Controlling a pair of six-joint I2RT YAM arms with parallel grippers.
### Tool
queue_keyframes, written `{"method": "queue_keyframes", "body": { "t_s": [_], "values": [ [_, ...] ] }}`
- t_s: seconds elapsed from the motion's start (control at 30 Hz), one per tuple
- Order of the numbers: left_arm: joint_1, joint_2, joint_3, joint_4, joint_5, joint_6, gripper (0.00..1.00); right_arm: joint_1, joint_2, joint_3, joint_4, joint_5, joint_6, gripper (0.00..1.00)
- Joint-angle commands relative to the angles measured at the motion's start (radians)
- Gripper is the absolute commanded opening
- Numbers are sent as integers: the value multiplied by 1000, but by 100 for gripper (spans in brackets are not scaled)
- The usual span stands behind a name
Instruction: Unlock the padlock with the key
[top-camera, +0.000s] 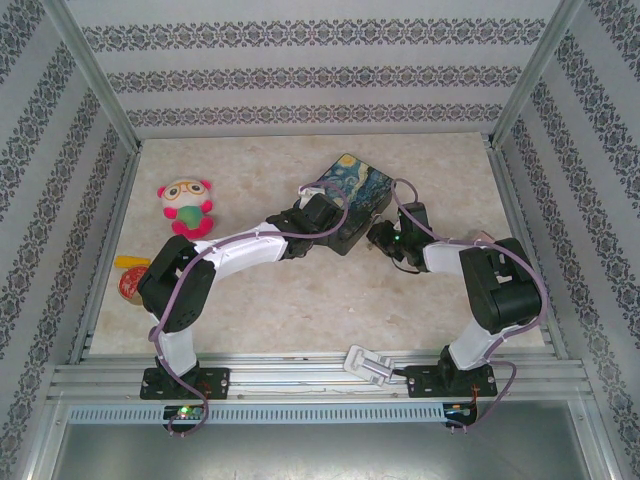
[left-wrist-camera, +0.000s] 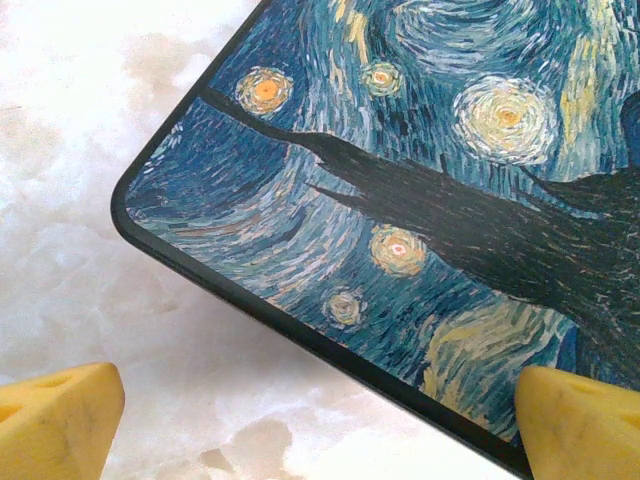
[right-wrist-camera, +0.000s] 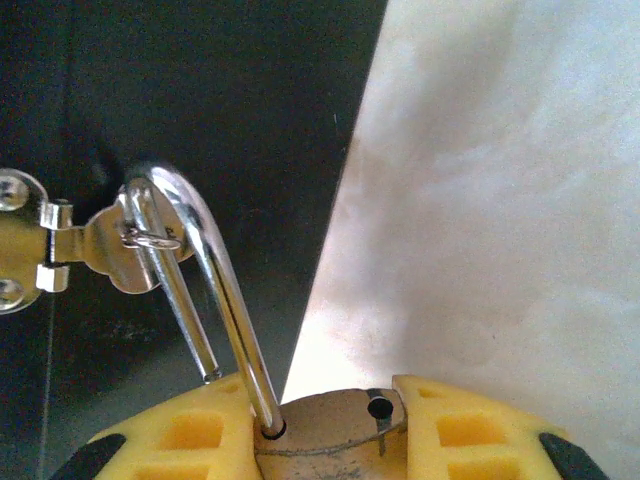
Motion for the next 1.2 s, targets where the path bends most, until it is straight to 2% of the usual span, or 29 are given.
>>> {"method": "queue_keyframes", "body": {
  "t_s": [0.0,0.67,0.83,1.17],
  "values": [
    [7,6,-35,-93,-20,9,99,-37,0,41,73,63,-4,21],
    [6,5,-36,-89,-14,9,99,-53,11,77,69,67,-54,26],
    [7,5,-32,-86,-6,12,99,-54,14,102,65,69,-77,31],
    [7,6,-34,-86,-4,13,99,-66,54,131,66,89,-82,27]
  ]
}}
